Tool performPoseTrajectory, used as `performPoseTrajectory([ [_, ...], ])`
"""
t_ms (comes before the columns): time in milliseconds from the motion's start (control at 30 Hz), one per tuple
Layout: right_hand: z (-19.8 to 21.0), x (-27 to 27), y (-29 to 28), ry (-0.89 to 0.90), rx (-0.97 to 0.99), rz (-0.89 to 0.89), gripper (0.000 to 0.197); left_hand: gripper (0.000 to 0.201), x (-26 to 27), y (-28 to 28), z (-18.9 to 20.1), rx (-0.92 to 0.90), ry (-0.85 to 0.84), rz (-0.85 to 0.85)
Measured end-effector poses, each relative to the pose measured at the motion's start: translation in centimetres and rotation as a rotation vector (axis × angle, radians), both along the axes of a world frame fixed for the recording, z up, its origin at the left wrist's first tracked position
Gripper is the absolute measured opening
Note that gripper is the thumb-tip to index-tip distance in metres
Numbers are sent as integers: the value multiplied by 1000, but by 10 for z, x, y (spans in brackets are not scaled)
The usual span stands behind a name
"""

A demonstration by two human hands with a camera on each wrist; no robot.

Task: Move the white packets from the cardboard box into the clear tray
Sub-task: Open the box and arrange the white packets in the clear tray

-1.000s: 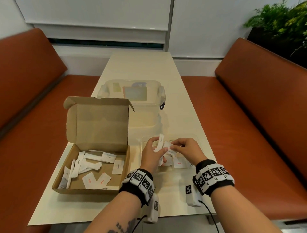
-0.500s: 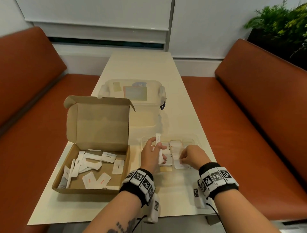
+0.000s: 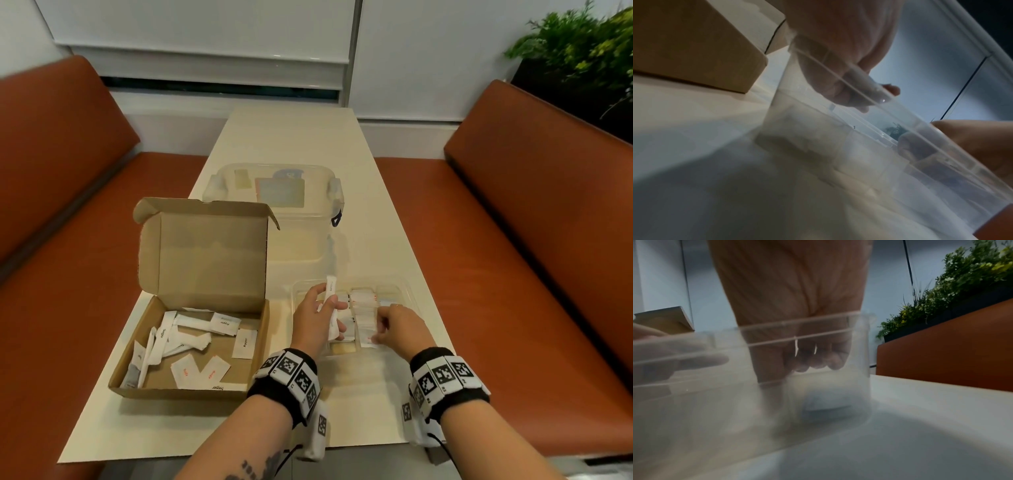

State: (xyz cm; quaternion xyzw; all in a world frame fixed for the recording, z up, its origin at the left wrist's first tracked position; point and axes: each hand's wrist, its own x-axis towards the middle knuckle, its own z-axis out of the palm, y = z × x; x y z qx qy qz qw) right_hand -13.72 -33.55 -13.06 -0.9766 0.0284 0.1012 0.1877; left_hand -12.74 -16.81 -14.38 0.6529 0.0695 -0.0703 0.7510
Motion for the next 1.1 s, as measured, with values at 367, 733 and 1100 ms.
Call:
performPoseTrajectory([
  [367, 34, 16, 29, -144, 573, -188, 21, 19, -3, 0, 7, 100, -72, -162],
  [733, 46, 20, 22, -233, 1190, -323, 5, 23, 3, 7, 5, 47, 39, 18],
  [1100, 35, 0, 23, -95, 1035, -92, 19, 19, 10, 8, 20, -21, 67, 101],
])
